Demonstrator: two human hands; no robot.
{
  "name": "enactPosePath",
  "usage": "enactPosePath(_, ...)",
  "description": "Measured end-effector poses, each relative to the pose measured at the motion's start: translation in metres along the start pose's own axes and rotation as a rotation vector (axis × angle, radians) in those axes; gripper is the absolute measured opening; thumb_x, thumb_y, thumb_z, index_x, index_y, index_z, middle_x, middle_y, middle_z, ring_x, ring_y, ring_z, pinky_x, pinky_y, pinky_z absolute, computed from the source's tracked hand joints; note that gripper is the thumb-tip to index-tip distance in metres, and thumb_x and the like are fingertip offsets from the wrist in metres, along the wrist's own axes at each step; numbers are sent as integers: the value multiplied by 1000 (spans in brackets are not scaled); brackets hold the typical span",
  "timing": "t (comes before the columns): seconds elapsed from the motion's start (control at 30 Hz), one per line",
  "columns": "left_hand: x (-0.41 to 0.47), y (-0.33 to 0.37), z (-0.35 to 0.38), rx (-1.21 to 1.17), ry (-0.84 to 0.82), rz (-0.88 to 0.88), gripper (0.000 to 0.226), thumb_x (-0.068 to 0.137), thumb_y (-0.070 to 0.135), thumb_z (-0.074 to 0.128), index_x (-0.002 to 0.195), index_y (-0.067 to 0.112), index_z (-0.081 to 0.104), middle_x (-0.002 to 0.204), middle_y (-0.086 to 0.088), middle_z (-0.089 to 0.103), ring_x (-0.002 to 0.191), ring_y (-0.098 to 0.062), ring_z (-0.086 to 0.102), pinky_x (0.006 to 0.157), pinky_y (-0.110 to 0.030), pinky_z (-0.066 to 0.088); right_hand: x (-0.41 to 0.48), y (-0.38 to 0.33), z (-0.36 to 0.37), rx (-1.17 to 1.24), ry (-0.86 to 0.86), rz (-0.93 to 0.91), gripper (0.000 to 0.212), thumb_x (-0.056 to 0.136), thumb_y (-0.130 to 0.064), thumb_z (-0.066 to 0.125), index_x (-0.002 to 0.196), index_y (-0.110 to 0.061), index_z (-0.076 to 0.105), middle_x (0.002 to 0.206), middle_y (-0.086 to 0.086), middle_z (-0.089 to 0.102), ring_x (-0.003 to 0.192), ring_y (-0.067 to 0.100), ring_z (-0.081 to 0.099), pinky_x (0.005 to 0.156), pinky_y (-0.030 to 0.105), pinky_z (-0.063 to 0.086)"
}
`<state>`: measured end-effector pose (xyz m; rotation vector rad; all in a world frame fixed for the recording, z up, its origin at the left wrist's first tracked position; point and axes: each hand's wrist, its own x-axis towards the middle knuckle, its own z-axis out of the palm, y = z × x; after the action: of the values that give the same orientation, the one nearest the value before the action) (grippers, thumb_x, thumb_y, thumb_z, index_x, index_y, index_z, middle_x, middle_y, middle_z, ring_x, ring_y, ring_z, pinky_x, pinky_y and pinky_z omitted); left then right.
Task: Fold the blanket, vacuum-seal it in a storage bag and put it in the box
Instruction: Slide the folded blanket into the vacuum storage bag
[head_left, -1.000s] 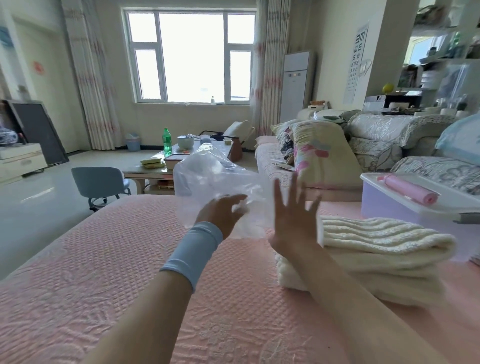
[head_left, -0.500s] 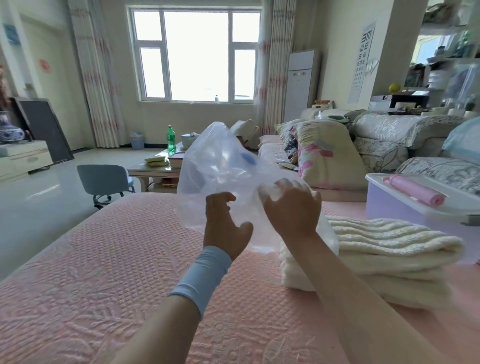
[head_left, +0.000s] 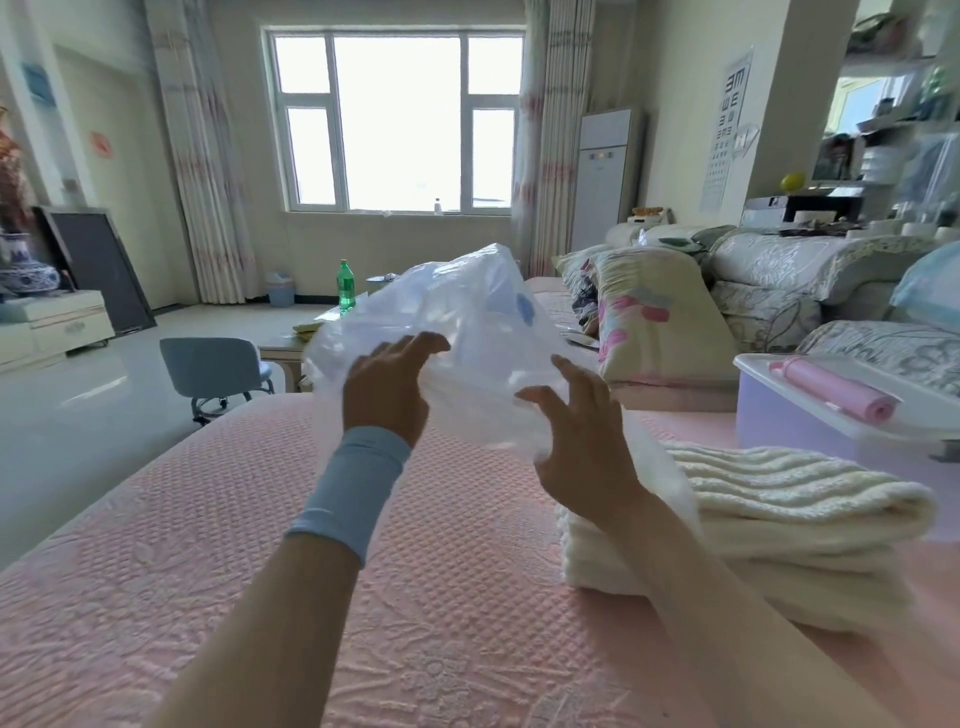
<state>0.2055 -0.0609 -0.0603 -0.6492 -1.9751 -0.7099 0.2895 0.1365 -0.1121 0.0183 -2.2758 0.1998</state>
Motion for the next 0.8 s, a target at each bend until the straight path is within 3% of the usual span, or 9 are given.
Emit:
enactPosePath(0.1,5,-21,-19,212,41,168,50,57,-20,65,79,24,75,102,2,73,89,-28,67,80,-36,46,-1,-10,13,10,-169,-52,95,70,1,51,152,-40,29,167,9,0,154,32,-2,120,54,8)
enactPosePath(0.17,-2,-35,-24,236,-37,181,43,62,-15,69,77,25,77,104,2,73,91,-29,66,81,-36,46,-3,-19,25,-17,-385,-68,102,76,-2,52,156,-43,5,168,4,-5,155,28,-5,122,57,5)
enactPosePath(0.23,-15,-57,-24,237,-259,122,45,69,-12,66,85,29,77,110,6,71,97,-27,65,85,-33,46,-7,-32,38,-49,-572,-72,107,79,-5,55,155,-42,-10,168,3,0,155,27,-2,123,57,6)
enactPosePath(0.37,-61,-112,-20,342,-914,-138,60,79,-5,56,115,43,62,144,14,44,122,-20,54,102,-29,44,-27,-59,65,-27,-859,-92,103,84,-16,65,157,-41,-2,168,2,-10,155,27,-6,124,55,3)
enactPosePath(0.47,-98,-130,-13,441,-1158,-309,82,74,-13,57,132,43,40,158,2,10,130,-30,46,106,-37,43,-35,-71,81,171,-1035,-24,98,81,-43,77,154,-49,12,168,-5,-8,154,26,8,123,50,13)
enactPosePath(0.53,-106,-127,-14,466,-1224,-394,92,71,-12,58,141,39,27,154,-2,11,126,-35,49,102,-41,46,-33,-74,89,267,-970,4,80,83,-49,73,151,-44,32,166,-2,15,150,26,25,121,42,24)
enactPosePath(0.63,-106,-115,-19,597,-1487,-393,77,79,9,59,149,20,28,155,-10,24,133,-33,44,107,-46,41,-24,-67,97,334,-636,50,42,89,-28,69,130,-28,61,135,0,55,125,25,55,104,35,44)
enactPosePath(0.73,-96,-100,-23,582,-1687,-523,41,87,18,50,126,5,49,130,-17,50,110,-30,54,92,-30,45,-21,-54,110,21,-470,18,43,82,-26,69,124,-32,62,134,-1,53,128,24,44,106,37,34)
enactPosePath(0.8,-87,-96,-26,376,-1529,-592,14,96,14,42,100,5,52,103,-19,49,89,-28,49,70,-20,40,-26,-48,118,-76,-599,69,60,83,-36,67,139,-36,45,153,4,32,145,27,23,114,44,21)
